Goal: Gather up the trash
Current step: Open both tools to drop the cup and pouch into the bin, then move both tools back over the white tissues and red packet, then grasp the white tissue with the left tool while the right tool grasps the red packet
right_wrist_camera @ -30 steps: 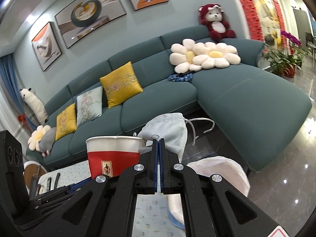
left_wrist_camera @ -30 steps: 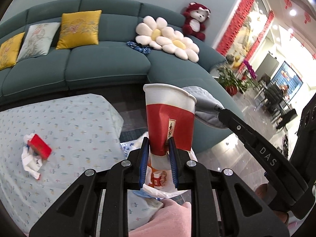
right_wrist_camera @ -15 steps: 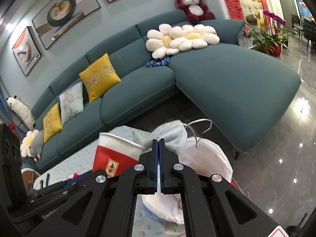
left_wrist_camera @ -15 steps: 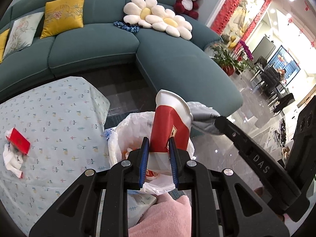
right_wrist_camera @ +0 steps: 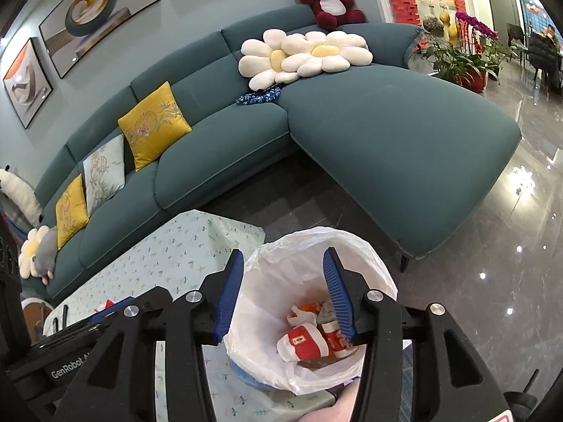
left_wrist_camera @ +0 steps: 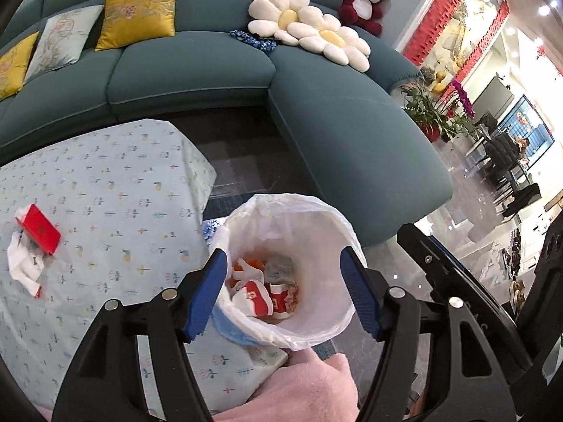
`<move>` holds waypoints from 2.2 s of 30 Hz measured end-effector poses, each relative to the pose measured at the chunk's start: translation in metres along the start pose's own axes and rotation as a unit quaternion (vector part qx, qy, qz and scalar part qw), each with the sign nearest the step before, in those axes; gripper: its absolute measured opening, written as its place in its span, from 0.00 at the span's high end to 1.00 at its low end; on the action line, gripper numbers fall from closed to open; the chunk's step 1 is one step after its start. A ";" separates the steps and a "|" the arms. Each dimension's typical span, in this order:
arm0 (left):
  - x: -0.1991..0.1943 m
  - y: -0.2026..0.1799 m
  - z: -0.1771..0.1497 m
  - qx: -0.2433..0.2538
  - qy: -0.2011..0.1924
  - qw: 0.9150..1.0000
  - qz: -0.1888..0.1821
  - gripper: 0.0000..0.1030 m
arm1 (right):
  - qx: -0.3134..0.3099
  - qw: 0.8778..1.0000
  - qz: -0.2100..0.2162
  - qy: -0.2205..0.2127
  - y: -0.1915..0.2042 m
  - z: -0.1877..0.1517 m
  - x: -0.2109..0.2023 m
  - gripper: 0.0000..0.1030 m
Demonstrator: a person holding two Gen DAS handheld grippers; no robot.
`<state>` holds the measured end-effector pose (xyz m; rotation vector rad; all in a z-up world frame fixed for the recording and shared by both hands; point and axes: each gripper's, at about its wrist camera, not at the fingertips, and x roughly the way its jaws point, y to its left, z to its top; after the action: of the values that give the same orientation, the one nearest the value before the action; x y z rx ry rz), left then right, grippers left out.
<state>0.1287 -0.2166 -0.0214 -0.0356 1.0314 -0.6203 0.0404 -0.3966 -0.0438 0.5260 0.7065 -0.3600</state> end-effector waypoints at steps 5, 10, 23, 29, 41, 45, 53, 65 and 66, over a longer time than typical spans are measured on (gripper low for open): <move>-0.016 0.016 -0.002 -0.007 -0.012 1.000 0.010 0.39 | -0.009 1.000 0.005 0.000 0.016 -0.006 -0.004 0.53; -0.032 0.033 -0.005 -0.015 -0.028 0.999 0.024 0.39 | -0.036 0.999 0.011 0.001 0.041 -0.016 -0.009 0.49; -0.063 0.090 -0.014 -0.056 -0.048 0.996 0.051 0.38 | -0.088 0.995 0.031 0.023 0.101 -0.042 -0.008 0.49; -0.069 0.123 -0.022 -0.084 -0.047 0.993 0.064 0.38 | -0.110 0.992 0.040 0.037 0.129 -0.054 -0.003 0.48; -0.079 0.233 -0.059 -0.176 -0.039 0.977 0.117 0.29 | -0.160 0.982 0.061 0.078 0.194 -0.094 0.020 0.48; -0.082 0.274 -0.072 -0.207 -0.034 0.969 0.132 0.29 | -0.180 0.977 0.066 0.095 0.219 -0.110 0.032 0.49; -0.073 0.346 -0.089 -0.262 -0.014 0.954 0.146 0.29 | -0.213 0.963 0.090 0.139 0.275 -0.145 0.075 0.49; -0.029 0.406 -0.076 -0.288 0.025 0.948 0.134 0.31 | -0.234 0.947 0.102 0.197 0.345 -0.168 0.160 0.48; -0.024 0.411 -0.075 -0.291 0.029 0.947 0.131 0.33 | -0.234 0.946 0.101 0.199 0.347 -0.169 0.165 0.48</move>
<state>0.2501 0.1553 -0.1694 -0.3940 1.2231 -0.0590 0.2368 -0.0412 -0.1505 0.2119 1.0822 0.1184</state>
